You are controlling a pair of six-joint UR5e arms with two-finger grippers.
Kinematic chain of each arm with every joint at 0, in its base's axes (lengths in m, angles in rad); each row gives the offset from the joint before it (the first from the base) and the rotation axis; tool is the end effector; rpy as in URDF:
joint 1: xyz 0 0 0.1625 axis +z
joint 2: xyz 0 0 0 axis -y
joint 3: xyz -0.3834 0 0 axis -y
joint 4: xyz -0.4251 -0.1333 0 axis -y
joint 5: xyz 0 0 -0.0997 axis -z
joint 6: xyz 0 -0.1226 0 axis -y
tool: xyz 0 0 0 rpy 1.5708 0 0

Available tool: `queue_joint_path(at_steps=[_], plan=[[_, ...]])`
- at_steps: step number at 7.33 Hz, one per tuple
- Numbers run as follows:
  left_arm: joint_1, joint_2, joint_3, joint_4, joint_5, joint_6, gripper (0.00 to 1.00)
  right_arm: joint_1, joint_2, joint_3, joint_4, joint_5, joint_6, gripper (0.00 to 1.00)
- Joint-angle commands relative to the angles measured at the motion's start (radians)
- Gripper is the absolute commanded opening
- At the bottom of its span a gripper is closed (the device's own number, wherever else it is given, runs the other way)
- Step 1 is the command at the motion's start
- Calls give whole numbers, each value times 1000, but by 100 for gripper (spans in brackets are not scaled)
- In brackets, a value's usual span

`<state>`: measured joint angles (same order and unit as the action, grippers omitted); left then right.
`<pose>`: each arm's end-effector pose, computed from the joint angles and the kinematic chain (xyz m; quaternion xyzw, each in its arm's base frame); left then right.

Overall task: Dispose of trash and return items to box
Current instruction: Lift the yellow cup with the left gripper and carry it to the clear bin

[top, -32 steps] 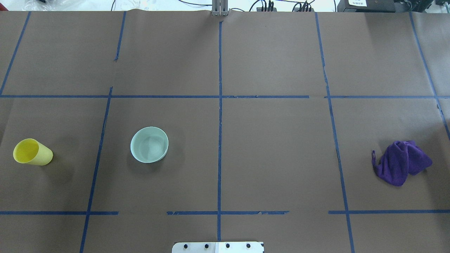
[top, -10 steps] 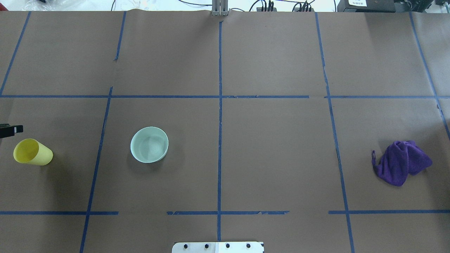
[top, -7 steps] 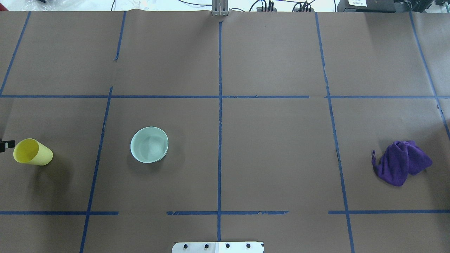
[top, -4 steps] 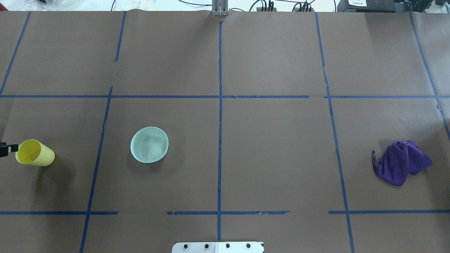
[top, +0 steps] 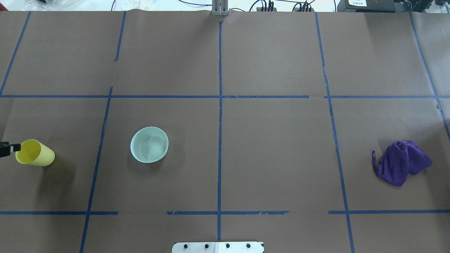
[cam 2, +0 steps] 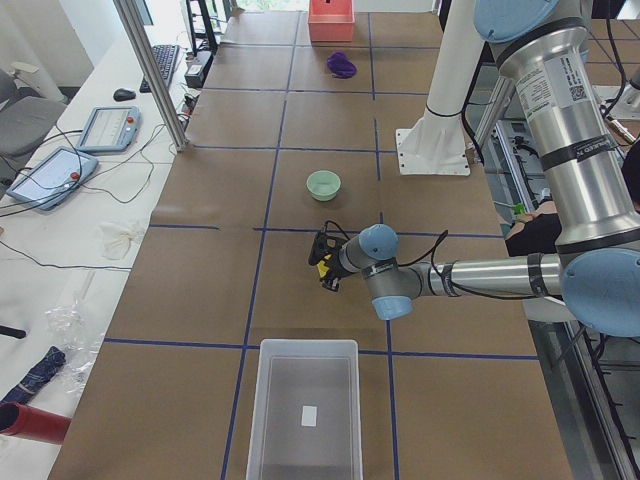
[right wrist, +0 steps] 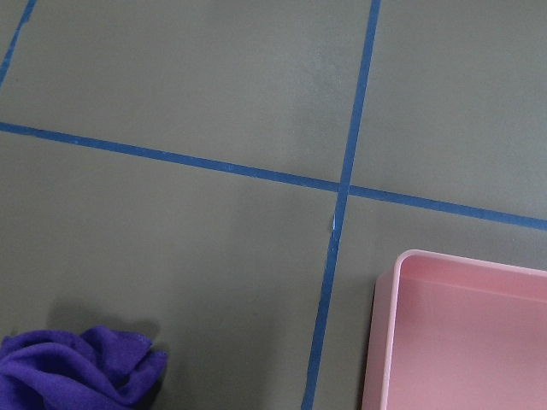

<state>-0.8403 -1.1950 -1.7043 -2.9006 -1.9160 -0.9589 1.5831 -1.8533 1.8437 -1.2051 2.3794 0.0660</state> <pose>0.2122 -0.3744 0.5865 0.2285 0.4787 -0.0078 0.8477 0.0500 -0.4406 0.5794 0.1524 -0.3914 -0.0342 0.9069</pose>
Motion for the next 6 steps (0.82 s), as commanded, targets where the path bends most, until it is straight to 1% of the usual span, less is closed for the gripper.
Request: queue_joint_path(at_steps=[1, 2, 3, 4, 5, 6], plan=[[33, -5, 9, 3, 8, -1, 46, 0, -1, -1, -1, 0, 0, 100], [47, -5, 9, 3, 15, -1, 45, 0, -1, -3, -1, 0, -2, 100], [64, -5, 11, 4, 26, -1, 42, 0, -1, -3, -1, 0, -2, 100], [67, -5, 9, 4, 35, 0, 19, 0, -3, -3, -1, 0, -2, 100], [67, -5, 8, 4, 35, 3, 0, 0, -3, -3, -1, 0, -2, 100], [60, -5, 0, 3, 35, 9, 0, 0, -3, -3, -1, 0, -2, 100]])
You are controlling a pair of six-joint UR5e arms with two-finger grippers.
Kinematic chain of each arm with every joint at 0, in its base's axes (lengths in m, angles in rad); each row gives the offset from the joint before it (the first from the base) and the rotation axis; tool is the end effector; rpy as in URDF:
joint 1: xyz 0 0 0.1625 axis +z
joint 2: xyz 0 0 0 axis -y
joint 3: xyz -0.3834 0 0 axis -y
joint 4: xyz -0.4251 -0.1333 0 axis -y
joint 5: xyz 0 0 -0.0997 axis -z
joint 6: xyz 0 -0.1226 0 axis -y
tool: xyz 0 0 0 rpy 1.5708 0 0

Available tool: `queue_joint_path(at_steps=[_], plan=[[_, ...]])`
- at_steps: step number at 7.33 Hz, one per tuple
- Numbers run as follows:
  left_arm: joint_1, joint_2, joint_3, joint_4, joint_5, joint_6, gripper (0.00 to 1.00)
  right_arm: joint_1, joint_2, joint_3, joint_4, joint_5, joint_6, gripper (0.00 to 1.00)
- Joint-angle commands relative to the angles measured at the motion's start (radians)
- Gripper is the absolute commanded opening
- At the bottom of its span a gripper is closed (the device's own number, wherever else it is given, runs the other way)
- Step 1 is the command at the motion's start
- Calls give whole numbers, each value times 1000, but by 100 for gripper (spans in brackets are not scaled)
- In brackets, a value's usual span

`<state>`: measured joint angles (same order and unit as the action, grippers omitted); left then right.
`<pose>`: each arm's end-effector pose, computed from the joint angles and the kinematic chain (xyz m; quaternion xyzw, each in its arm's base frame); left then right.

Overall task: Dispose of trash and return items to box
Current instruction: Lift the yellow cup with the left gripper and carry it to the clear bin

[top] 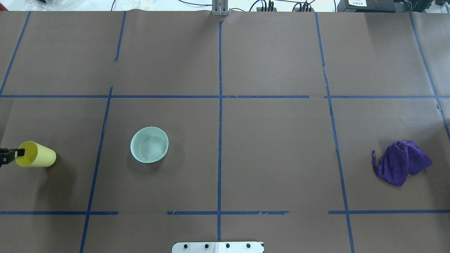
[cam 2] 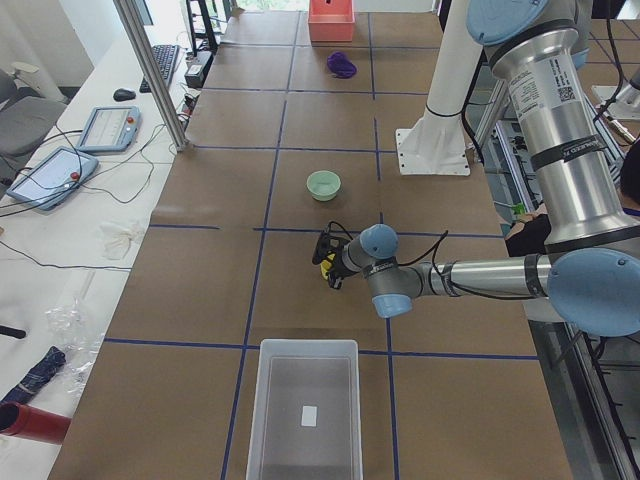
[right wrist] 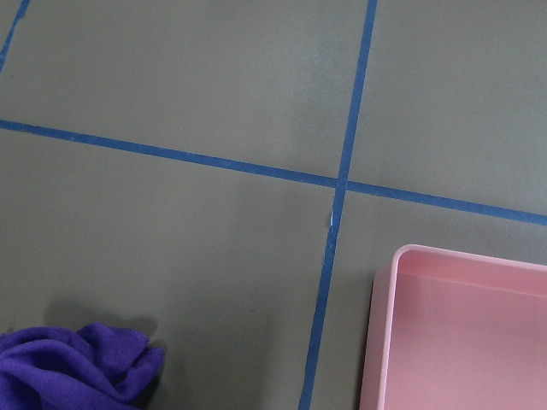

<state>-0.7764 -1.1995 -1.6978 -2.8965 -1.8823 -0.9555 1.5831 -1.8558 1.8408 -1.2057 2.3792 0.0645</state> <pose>0.2349 -0.3649 0.5895 0.2239 0.4755 0.0114 0.8506 0.0500 -0.4394 0.5822 0.1500 -0.3913 -0.0337 0.9073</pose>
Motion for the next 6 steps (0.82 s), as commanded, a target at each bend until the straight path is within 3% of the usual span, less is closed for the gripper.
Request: queue_joint_path(at_steps=[1, 2, 3, 4, 6], plan=[[-15, 11, -23, -1, -12, 33, 0, 0, 0, 0, 0, 0, 0, 100], [-65, 21, -26, -1, -76, 105, 0, 0, 0, 0, 0, 0, 0, 100], [-189, 35, -19, 5, -186, 264, 0, 0, -3, 0, 0, 2, 0, 100], [-368, 31, -17, 85, -305, 464, 0, 0, -5, 0, 0, 2, 0, 100], [-609, -1, -26, 330, -412, 825, 0, 0, -5, 0, 0, 2, 0, 100]])
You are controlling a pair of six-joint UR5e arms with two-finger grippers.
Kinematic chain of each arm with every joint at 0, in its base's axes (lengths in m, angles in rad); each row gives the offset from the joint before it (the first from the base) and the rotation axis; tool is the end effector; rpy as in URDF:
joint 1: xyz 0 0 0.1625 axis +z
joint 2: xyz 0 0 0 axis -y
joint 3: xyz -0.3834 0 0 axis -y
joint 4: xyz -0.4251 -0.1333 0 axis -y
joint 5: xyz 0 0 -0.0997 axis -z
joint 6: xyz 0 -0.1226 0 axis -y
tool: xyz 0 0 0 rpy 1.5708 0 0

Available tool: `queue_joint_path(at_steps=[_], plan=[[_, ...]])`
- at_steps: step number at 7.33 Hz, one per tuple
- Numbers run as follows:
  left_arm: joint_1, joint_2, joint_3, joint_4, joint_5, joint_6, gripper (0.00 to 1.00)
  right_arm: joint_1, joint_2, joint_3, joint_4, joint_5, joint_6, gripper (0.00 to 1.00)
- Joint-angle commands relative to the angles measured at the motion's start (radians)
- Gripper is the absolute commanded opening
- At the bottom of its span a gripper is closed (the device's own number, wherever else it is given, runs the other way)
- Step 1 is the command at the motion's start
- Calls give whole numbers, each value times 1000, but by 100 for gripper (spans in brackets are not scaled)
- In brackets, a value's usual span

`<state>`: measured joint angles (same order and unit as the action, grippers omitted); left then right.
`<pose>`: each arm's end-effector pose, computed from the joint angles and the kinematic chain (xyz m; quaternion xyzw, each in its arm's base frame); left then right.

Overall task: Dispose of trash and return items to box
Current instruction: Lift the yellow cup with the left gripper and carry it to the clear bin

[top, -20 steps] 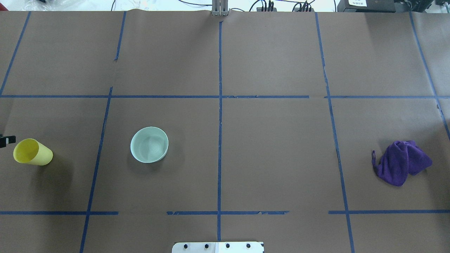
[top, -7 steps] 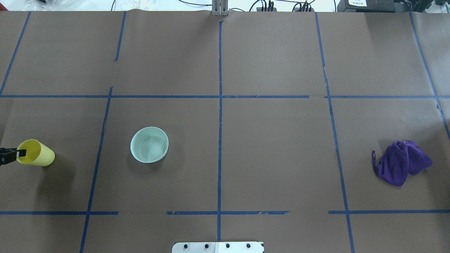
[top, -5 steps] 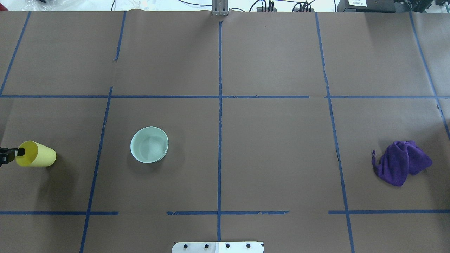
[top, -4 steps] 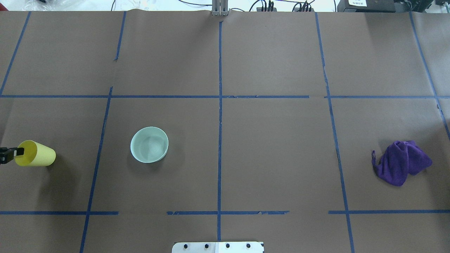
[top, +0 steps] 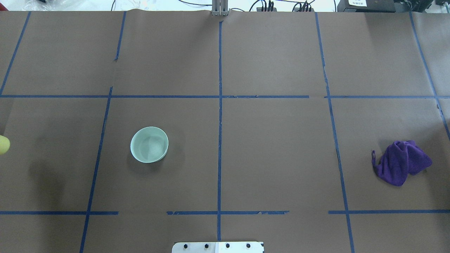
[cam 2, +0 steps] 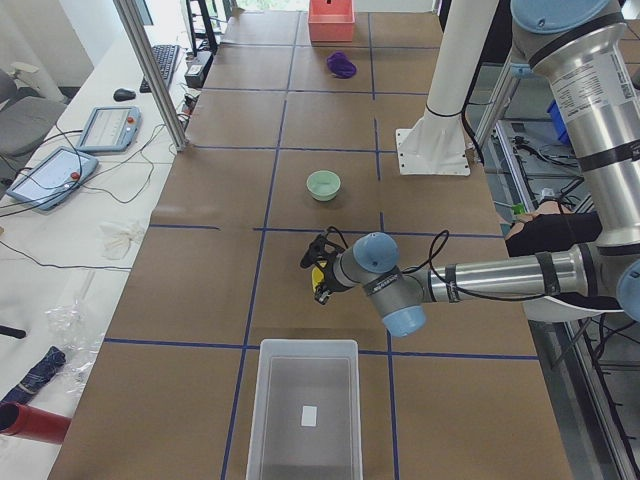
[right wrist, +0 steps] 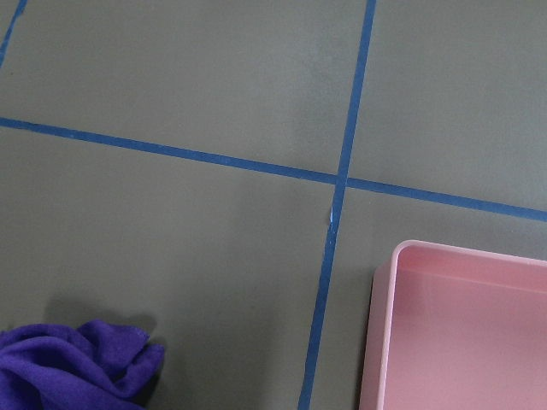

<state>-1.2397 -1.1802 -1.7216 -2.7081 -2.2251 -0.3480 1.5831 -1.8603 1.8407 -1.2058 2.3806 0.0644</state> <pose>0.0762 -0.4023 0.6007 0.2909 0.4098 0.1322 0.8543 0.0499 -0.4374 0.5841 0.1478 -0.3921 -0.0329 0.9074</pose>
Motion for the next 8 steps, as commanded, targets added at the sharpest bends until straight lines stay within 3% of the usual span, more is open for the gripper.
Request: queue_joint_path(at_steps=[1, 3, 4, 6, 8], plan=[[-252, -62, -1, 292, -73, 385, 0, 0, 0, 0, 0, 0, 0, 100], [-445, -204, 42, 622, -64, 780, 0, 0, -2, 0, 0, -1, 0, 100], [-458, -232, 144, 628, -67, 876, 0, 0, -2, 0, 0, -1, 0, 100], [-458, -251, 311, 462, -67, 818, 0, 0, -2, 0, 0, -1, 0, 100], [-413, -236, 399, 279, -67, 710, 0, 0, 0, 0, 0, -3, 0, 100]])
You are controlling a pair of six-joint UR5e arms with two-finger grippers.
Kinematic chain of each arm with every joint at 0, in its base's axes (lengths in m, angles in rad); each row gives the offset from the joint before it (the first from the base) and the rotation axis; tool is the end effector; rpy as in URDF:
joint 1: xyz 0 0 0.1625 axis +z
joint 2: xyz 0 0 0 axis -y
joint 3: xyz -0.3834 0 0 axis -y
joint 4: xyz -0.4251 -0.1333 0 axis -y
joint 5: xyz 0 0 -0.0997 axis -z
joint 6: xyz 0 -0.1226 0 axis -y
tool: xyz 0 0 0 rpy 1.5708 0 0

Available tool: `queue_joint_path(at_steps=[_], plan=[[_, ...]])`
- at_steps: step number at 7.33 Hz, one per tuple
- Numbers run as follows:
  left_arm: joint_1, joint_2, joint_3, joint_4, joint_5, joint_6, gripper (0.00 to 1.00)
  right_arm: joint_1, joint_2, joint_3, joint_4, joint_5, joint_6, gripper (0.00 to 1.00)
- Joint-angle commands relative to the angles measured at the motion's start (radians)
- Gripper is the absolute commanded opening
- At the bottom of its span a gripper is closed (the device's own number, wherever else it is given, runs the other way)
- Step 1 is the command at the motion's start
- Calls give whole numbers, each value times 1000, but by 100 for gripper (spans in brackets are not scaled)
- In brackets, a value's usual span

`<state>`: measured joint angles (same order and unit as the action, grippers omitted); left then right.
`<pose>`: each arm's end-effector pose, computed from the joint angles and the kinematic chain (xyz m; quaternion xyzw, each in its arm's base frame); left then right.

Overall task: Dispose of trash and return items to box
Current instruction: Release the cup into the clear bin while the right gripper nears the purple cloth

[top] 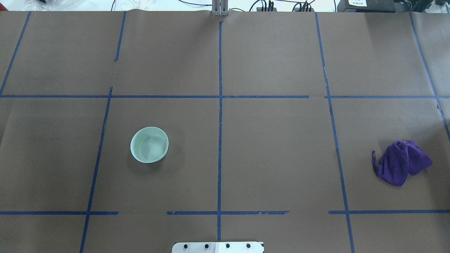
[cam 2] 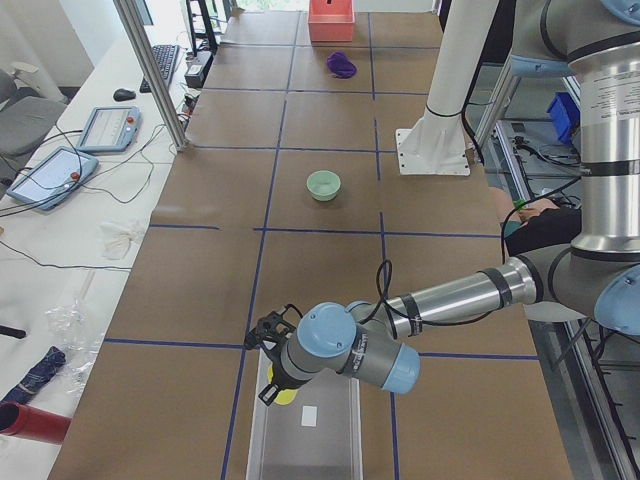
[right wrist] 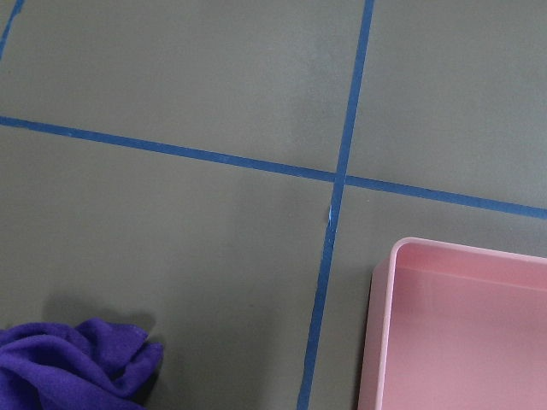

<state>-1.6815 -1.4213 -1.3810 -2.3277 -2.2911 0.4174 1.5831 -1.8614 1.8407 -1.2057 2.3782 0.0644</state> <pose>-0.1043 -0.4636 0.7269 0.2773 0.2822 0.2120 0.8936 0.0501 -0.4370 0.5847 0.1474 -0.3910 -0.0325 0.9079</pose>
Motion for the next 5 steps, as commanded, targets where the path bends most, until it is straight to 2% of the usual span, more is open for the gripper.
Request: queue_joint_path(at_steps=[1, 2, 4, 5], plan=[[67, 7, 68, -105, -4, -58, 0, 0, 1, 0, 0, -1, 0, 100], [84, 7, 63, -110, -11, -102, 0, 0, 1, 0, 2, -1, 0, 100], [184, 5, 66, -246, -2, -445, 0, 0, 1, 0, 2, -1, 0, 100], [236, 7, 68, -248, 13, -503, 0, 0, 1, 0, 2, -1, 0, 100]])
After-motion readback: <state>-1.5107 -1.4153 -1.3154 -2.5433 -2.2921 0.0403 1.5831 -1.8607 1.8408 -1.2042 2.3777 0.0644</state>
